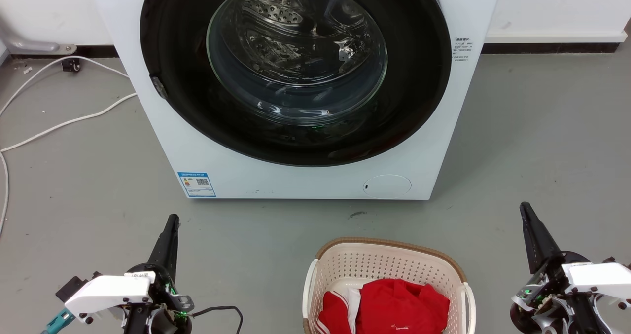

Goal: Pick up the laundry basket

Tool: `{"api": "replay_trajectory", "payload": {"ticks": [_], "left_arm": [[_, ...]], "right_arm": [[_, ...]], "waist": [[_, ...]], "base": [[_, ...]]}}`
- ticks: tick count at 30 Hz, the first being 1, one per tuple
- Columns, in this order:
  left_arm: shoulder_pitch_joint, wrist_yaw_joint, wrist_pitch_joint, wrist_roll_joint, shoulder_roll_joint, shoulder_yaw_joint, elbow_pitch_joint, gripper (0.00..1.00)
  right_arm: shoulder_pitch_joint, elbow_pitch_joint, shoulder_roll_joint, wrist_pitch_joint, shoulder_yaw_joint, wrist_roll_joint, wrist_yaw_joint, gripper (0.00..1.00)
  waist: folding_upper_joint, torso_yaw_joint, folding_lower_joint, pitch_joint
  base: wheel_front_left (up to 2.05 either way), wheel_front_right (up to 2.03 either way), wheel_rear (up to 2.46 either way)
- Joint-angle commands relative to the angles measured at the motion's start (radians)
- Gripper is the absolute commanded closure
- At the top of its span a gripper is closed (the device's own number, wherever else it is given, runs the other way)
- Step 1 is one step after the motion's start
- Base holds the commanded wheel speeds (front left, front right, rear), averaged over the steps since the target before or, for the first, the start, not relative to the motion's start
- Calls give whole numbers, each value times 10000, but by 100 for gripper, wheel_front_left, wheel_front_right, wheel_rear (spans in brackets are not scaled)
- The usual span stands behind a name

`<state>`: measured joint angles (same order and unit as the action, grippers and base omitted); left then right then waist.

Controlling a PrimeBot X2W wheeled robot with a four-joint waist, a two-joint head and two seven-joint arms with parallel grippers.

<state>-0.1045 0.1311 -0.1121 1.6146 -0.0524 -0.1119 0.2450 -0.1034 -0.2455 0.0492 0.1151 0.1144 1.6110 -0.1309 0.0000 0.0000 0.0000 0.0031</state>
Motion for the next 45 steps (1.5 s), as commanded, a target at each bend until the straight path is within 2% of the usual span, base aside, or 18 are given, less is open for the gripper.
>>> {"api": "replay_trajectory", "payload": {"ticks": [1, 20, 21, 26, 30, 37, 45], "left_arm": [[-89, 33, -48, -23, 10, -34, 11, 100], [-90, 33, -47, -29, 13, -38, 11, 100], [0, 0, -8, -2, 4, -6, 4, 0], [149, -4, 152, -80, 28, 62, 80, 0], [154, -4, 357, -564, 27, -13, -33, 0], [151, -49, 691, -1988, 25, -25, -358, 0], [242, -314, 1043, -3915, 23, 199, -745, 0]], "right_arm": [[-113, -5, 20, 14, -13, 40, 3, 100], [-113, -5, 20, 13, -11, 40, 3, 100], [1, -4, 0, 0, 0, 0, 0, 0], [161, -144, -16, -146, -48, -95, 2, 0], [164, -101, -14, -353, -10, -570, 2, 0], [203, 331, -11, -690, 52, -2266, 2, 0], [324, 826, -7, -1044, -65, -4329, 2, 0]], "waist": [[0, 0, 0, 0], [0, 0, 0, 0], [0, 0, 0, 0], [0, -1, 0, 5], [0, -3, 0, 16], [0, -4, 0, 45], [0, -6, 0, 69]], "base": [[0, 0, 0], [0, 0, 0], [0, 0, 0], [0, 0, 0], [0, 0, 0], [0, 0, 0], [0, 0, 0]]}}
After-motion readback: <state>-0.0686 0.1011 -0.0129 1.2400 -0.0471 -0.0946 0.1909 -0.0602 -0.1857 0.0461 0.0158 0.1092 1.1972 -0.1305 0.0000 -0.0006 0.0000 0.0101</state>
